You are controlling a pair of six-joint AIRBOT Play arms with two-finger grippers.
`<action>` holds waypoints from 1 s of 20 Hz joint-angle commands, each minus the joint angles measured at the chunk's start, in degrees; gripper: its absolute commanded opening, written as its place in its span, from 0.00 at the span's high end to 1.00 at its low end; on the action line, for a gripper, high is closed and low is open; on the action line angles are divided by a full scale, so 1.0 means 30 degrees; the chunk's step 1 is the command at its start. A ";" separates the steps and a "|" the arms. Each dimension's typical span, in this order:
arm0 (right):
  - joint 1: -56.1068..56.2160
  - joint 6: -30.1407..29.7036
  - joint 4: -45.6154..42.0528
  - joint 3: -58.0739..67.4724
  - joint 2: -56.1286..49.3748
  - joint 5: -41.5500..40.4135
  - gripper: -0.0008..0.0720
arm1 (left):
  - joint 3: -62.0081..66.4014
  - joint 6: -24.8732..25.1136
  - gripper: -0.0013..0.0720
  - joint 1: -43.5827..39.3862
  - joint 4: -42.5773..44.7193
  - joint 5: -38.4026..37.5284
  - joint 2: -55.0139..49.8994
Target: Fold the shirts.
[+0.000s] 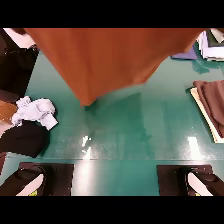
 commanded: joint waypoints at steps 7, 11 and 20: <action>-0.0146 0.1311 -0.0568 0.5581 -0.4517 0.3657 0.97 | 0.1530 0.2477 0.95 0.0015 -0.3096 -0.1151 -0.1260; -0.0146 0.1741 -0.1778 0.1734 -0.7643 0.5362 0.97 | -0.0546 0.2470 0.95 0.0015 -0.3140 -0.3708 -0.6339; -0.0007 0.1705 -0.2521 -0.0444 -1.4571 -0.0342 0.97 | -0.1246 0.2492 0.95 0.0015 -0.3592 -0.3140 -1.7828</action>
